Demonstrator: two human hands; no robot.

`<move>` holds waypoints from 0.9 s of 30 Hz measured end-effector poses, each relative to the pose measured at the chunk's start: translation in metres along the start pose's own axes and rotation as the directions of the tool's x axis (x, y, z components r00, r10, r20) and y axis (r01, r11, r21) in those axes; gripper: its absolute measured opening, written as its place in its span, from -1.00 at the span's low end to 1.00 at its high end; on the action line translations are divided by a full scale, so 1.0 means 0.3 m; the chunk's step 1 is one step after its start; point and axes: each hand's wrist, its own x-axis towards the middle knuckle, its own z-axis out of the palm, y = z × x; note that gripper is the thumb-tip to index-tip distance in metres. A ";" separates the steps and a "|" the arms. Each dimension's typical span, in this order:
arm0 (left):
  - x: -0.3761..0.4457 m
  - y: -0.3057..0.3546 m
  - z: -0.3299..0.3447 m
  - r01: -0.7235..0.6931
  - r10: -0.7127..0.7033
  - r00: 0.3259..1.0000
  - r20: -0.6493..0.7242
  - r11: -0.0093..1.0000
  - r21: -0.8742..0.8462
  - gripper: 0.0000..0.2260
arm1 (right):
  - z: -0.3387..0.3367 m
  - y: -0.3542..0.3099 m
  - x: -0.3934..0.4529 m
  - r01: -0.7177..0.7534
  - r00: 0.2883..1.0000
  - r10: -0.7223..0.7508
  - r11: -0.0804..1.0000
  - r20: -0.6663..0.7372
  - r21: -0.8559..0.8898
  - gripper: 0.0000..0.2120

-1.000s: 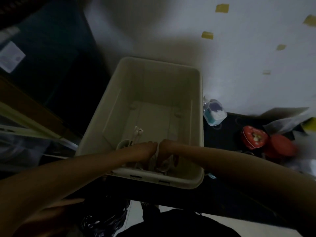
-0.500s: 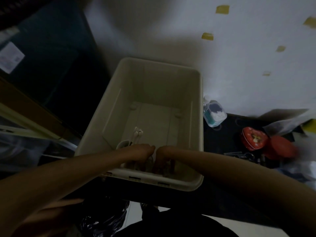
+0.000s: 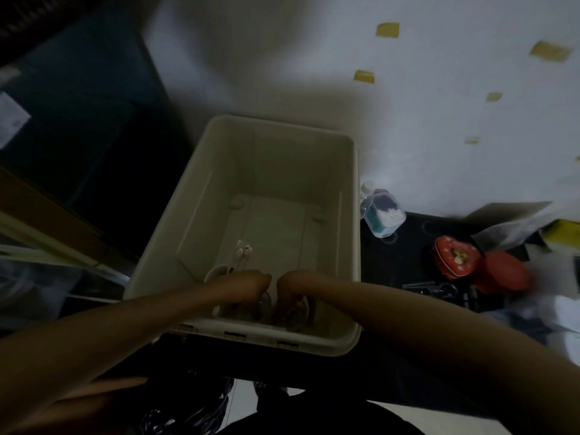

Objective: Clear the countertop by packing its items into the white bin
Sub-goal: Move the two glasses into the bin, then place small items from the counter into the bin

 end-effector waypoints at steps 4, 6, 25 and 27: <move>-0.055 0.020 -0.047 -0.036 0.039 0.995 -0.096 0.999 0.031 -0.43 | -0.003 0.054 -0.100 0.170 0.951 -0.201 0.974 -0.235 -0.147 -0.51; -0.093 0.017 -0.070 -0.055 0.050 0.983 -0.179 0.998 -0.021 -0.49 | -0.010 0.097 -0.179 0.289 0.855 -0.356 0.931 -0.377 -0.224 -0.52; -0.258 0.714 -0.183 -0.529 0.063 0.692 -0.719 0.722 -0.445 -0.85 | 0.295 1.042 -0.304 0.713 0.437 0.077 0.578 -0.896 0.397 -0.91; -0.163 0.765 -0.115 -0.461 0.055 0.736 -0.675 0.771 -0.439 -0.83 | 0.359 1.091 -0.253 0.679 0.486 0.078 0.593 -0.870 0.432 -0.92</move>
